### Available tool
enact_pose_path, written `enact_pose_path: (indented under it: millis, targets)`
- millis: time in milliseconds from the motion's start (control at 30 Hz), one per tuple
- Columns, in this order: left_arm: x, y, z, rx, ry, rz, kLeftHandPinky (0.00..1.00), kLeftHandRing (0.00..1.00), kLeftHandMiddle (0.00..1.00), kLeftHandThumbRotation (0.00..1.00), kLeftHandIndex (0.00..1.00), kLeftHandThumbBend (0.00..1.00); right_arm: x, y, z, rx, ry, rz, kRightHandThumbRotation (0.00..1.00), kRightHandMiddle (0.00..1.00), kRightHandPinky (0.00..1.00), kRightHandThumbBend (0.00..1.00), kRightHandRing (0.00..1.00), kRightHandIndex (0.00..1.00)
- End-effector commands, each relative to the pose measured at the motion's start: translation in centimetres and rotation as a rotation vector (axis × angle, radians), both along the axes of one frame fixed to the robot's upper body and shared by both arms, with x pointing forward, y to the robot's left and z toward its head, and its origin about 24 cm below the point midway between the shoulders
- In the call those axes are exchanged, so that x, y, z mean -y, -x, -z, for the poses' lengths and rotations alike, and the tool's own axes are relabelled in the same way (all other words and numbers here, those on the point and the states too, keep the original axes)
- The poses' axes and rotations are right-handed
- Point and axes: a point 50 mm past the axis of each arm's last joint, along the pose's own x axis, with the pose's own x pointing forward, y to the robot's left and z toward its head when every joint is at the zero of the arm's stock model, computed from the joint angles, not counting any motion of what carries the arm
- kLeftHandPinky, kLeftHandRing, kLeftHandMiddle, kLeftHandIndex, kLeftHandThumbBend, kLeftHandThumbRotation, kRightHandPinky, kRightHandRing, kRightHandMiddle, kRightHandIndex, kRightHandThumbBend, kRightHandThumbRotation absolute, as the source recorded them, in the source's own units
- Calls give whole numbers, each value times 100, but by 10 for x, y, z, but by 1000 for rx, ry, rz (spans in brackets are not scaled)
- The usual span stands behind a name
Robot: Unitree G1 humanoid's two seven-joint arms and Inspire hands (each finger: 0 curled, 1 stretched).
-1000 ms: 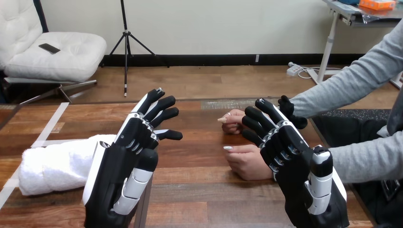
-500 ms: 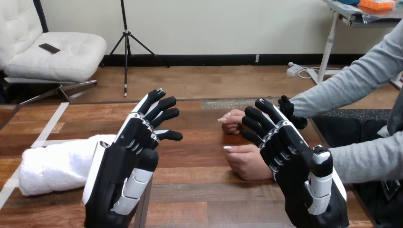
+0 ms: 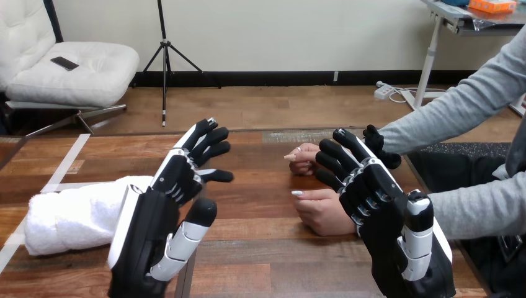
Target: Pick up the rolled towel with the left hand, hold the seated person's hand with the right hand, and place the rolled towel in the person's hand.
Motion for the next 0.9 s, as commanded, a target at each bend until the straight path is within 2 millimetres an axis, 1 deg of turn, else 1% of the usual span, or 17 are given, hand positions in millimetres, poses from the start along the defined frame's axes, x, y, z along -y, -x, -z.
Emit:
enact_pose_path:
  millis: [0, 200, 567, 800, 867]
  targets:
    - [-7, -11, -11, 69, -21, -50, 67, 83, 86, 85, 86, 82, 0, -5, -18, 91, 0, -5, 99, 92, 92, 84, 93, 93]
    - [-14, -14, -11, 74, -44, -87, 68, 84, 86, 85, 86, 86, 0, -5, -18, 88, -5, -9, 98, 92, 93, 84, 93, 93]
    - [-27, -21, -9, 81, -86, -145, 71, 85, 87, 87, 85, 84, -1, -4, -18, 91, 9, 0, 98, 92, 94, 83, 93, 93]
    - [-37, -27, -6, 61, -115, -176, 74, 87, 88, 88, 86, 88, -1, -5, -17, 94, 8, -3, 98, 92, 95, 83, 93, 93]
    - [-40, -28, -5, 62, -124, -176, 75, 88, 89, 88, 87, 87, -1, -5, -17, 95, 8, -2, 98, 92, 95, 83, 93, 93]
